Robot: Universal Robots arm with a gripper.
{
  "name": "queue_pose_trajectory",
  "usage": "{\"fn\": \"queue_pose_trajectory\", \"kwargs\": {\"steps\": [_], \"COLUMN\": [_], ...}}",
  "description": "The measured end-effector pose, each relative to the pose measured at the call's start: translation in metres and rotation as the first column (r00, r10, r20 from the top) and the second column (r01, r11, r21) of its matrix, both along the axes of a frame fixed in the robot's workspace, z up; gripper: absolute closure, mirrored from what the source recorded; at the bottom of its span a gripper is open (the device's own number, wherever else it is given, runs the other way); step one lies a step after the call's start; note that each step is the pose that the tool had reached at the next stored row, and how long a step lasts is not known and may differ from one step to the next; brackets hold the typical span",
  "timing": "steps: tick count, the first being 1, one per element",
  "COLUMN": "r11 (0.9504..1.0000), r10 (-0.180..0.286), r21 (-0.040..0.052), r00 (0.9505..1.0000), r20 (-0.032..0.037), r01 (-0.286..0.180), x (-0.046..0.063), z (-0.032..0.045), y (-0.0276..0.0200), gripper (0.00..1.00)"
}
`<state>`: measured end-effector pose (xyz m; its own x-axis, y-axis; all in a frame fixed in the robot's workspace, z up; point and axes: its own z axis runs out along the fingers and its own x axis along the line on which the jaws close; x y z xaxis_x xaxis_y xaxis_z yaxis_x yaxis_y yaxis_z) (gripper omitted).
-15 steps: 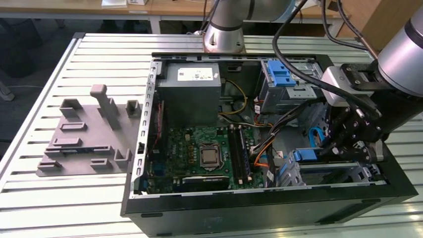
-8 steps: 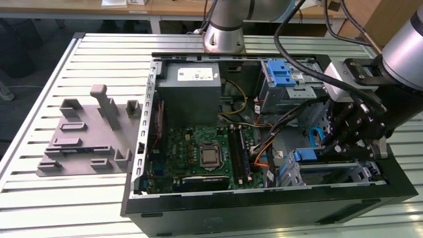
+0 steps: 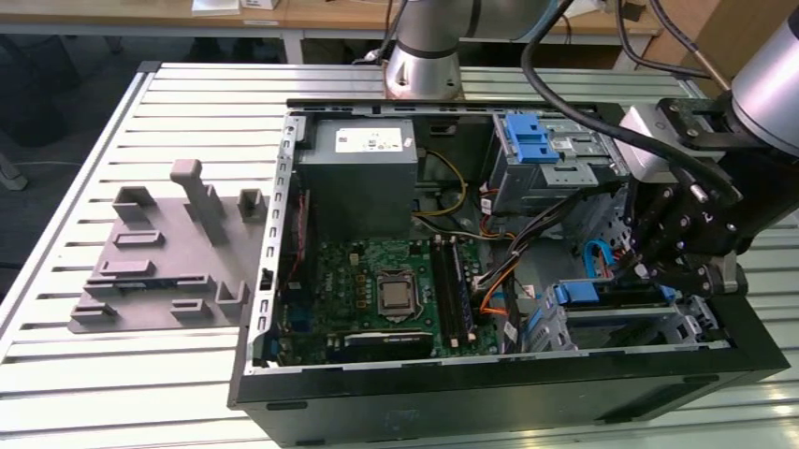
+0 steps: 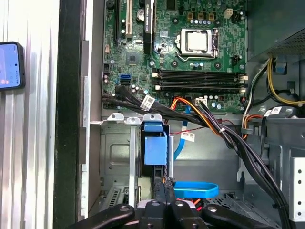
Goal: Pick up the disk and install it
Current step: 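Insert the second disk wire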
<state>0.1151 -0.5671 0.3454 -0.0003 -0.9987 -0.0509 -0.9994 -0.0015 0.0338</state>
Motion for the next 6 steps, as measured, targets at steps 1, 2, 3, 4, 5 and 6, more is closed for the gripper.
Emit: {"fn": "queue_pose_trajectory", "kwargs": {"steps": [1,2,3,4,5,6], "r11": [1.0,1.0,1.0,1.0,1.0,1.0], "r10": [0.0,0.0,0.0,0.0,0.0,0.0], "r21": [0.0,-0.0001,-0.0001,0.0,0.0,0.0], "r00": [1.0,1.0,1.0,1.0,1.0,1.0], "r20": [0.0,0.0,0.0,0.0,0.0,0.0], "r01": [0.0,0.0,0.0,0.0,0.0,0.0], "x": [0.0,0.0,0.0,0.0,0.0,0.0], "z": [0.0,0.0001,0.0001,0.0001,0.0001,0.0001], "y": [0.0,0.0,0.0,0.0,0.0,0.0], "gripper": [0.89,0.89,0.89,0.89,0.89,0.89]}}
